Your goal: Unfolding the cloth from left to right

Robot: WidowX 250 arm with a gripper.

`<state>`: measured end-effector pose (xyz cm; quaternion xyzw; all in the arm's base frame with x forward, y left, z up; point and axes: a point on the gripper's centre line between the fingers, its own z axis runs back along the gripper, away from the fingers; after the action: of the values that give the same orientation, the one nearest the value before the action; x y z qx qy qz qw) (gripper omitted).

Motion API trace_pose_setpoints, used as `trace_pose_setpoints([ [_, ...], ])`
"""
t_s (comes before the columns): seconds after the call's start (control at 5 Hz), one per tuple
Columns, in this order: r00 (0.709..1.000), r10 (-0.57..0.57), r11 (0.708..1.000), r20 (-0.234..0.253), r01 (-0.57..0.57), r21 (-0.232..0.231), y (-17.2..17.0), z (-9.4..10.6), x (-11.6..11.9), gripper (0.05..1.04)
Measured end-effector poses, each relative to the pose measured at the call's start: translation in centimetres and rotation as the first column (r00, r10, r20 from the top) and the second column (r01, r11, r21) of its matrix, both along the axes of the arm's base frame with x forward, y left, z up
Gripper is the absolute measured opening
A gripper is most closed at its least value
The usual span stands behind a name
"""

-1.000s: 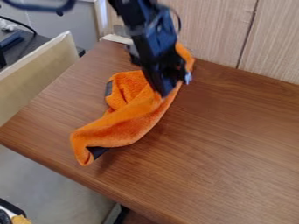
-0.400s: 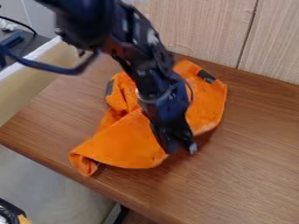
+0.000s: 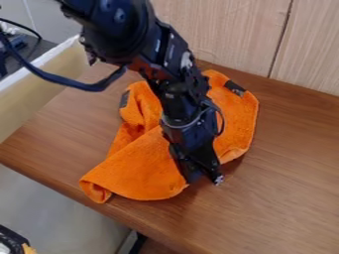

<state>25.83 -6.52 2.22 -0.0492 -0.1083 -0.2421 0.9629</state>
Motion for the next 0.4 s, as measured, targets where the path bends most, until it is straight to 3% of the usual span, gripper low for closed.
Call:
trace_pose_setpoints([
  [0.2,1.0,0.01,0.999,0.008,-0.01,0.038,0.48,-0.1,-0.23,0.541],
  [0.4,0.999,-0.001,1.0,0.039,0.0,0.025,0.5,0.75,-0.23,0.847],
])
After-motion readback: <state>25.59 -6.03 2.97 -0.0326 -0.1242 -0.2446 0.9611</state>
